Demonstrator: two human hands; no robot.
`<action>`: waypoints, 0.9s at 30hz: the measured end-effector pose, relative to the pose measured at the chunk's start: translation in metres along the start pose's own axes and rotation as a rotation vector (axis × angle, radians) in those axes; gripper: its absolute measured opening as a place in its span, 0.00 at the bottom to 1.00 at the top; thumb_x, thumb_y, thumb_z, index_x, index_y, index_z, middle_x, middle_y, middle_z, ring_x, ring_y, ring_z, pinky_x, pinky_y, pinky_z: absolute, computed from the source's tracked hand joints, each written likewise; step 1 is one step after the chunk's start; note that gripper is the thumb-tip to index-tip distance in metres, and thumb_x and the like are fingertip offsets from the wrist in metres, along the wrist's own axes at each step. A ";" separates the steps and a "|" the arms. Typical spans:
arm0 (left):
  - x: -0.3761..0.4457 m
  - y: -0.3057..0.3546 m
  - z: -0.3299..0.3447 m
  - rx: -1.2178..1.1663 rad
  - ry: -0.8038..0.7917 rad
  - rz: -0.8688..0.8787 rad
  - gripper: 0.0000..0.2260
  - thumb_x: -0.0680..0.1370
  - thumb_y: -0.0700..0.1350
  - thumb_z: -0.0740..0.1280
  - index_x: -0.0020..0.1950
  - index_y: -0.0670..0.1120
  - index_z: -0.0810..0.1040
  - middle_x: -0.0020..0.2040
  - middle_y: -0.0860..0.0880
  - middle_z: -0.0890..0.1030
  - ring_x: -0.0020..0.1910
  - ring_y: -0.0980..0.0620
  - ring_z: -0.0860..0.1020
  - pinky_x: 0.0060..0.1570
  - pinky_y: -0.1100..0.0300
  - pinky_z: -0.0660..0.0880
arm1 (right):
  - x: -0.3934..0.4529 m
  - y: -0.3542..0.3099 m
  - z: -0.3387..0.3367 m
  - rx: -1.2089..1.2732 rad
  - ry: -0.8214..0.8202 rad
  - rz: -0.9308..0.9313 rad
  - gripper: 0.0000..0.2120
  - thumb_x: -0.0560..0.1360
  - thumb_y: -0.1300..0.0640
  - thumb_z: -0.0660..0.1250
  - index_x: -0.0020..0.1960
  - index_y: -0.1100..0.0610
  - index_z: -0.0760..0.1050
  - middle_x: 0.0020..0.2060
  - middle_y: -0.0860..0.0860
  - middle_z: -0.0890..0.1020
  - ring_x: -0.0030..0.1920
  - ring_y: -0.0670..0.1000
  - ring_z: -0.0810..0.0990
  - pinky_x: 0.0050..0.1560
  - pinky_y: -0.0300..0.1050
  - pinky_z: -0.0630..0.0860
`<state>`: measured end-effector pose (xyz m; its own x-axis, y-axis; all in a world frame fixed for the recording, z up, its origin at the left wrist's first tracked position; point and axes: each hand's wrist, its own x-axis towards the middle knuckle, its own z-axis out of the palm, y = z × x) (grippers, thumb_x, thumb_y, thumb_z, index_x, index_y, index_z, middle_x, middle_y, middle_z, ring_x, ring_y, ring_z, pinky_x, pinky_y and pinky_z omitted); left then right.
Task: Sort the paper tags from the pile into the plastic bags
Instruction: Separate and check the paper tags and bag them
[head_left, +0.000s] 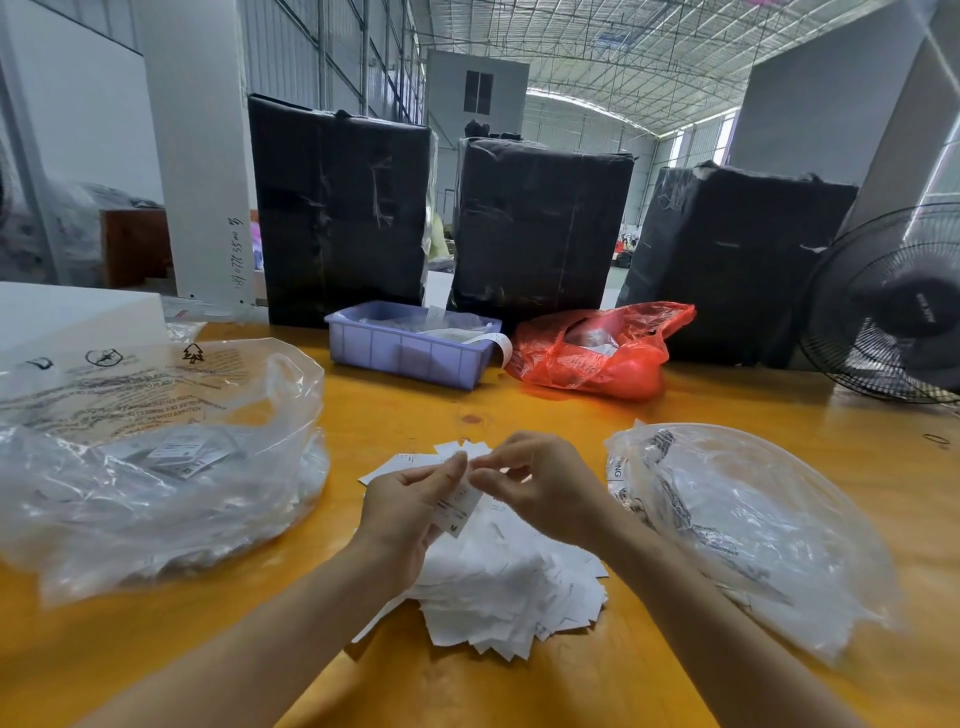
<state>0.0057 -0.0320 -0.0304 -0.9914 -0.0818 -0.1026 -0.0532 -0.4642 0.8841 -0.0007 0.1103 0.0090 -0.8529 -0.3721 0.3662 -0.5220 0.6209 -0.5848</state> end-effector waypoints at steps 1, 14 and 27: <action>0.000 0.000 0.000 -0.001 0.015 -0.003 0.08 0.72 0.42 0.71 0.45 0.38 0.82 0.38 0.44 0.83 0.40 0.49 0.79 0.37 0.60 0.74 | -0.001 -0.001 0.001 -0.005 -0.027 0.000 0.13 0.74 0.54 0.70 0.56 0.57 0.81 0.46 0.50 0.79 0.39 0.44 0.76 0.41 0.39 0.76; 0.002 0.020 -0.002 0.188 -0.092 -0.142 0.19 0.66 0.53 0.72 0.50 0.41 0.80 0.38 0.45 0.80 0.38 0.49 0.78 0.33 0.61 0.76 | 0.000 0.002 -0.006 0.670 0.023 0.471 0.09 0.73 0.65 0.70 0.53 0.65 0.78 0.35 0.56 0.83 0.32 0.48 0.82 0.39 0.40 0.78; 0.011 0.124 -0.066 0.882 0.209 0.420 0.05 0.70 0.42 0.75 0.37 0.48 0.81 0.35 0.49 0.82 0.36 0.53 0.80 0.34 0.63 0.77 | -0.001 -0.005 -0.060 0.340 0.136 0.302 0.04 0.72 0.63 0.70 0.46 0.58 0.80 0.35 0.52 0.85 0.35 0.52 0.85 0.37 0.42 0.82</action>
<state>-0.0036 -0.1483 0.0482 -0.9136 -0.2823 0.2927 0.1427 0.4515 0.8808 0.0036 0.1489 0.0545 -0.9699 -0.1015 0.2215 -0.2436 0.4179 -0.8752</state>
